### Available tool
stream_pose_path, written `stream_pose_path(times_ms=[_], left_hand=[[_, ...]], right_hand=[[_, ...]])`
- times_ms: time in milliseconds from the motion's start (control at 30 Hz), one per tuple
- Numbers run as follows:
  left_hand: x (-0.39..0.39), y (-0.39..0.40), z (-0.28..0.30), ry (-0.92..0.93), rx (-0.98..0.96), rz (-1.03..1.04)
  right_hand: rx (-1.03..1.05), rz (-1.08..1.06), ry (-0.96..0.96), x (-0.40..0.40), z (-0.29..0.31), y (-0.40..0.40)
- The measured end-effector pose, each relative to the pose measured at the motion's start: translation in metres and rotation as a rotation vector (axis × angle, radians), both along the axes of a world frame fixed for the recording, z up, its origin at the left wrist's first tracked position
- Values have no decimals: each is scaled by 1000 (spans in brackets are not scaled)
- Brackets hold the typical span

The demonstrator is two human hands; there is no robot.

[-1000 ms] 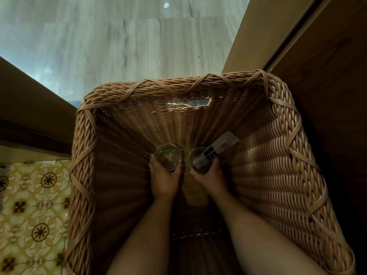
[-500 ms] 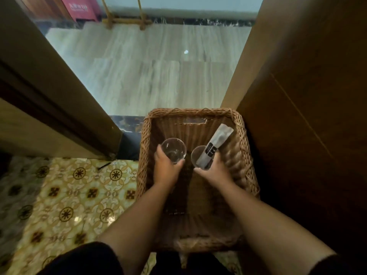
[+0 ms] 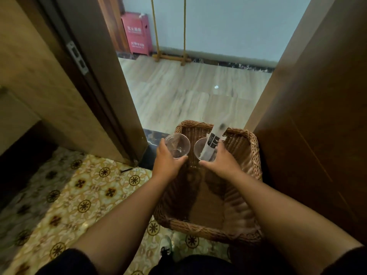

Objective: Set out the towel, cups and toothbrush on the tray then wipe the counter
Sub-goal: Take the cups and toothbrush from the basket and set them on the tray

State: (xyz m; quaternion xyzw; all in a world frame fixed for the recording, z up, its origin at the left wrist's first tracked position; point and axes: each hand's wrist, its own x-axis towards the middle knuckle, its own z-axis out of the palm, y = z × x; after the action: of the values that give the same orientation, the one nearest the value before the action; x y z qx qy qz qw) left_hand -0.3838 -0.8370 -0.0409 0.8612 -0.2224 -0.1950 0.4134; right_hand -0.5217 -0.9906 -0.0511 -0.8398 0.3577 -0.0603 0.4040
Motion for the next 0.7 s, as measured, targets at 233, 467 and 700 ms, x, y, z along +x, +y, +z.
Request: stream_pose_path(times_ms=[233,467,700], left_hand=[[41,59,19,18,-98,229],[84,166,15,2,-103,474],[160,266,4,-10,-86,624]], right_hand=[[-37,222,-91,67,33,31],[-42,466,-106,164,37,114],[5,653,-93,282,31,210]])
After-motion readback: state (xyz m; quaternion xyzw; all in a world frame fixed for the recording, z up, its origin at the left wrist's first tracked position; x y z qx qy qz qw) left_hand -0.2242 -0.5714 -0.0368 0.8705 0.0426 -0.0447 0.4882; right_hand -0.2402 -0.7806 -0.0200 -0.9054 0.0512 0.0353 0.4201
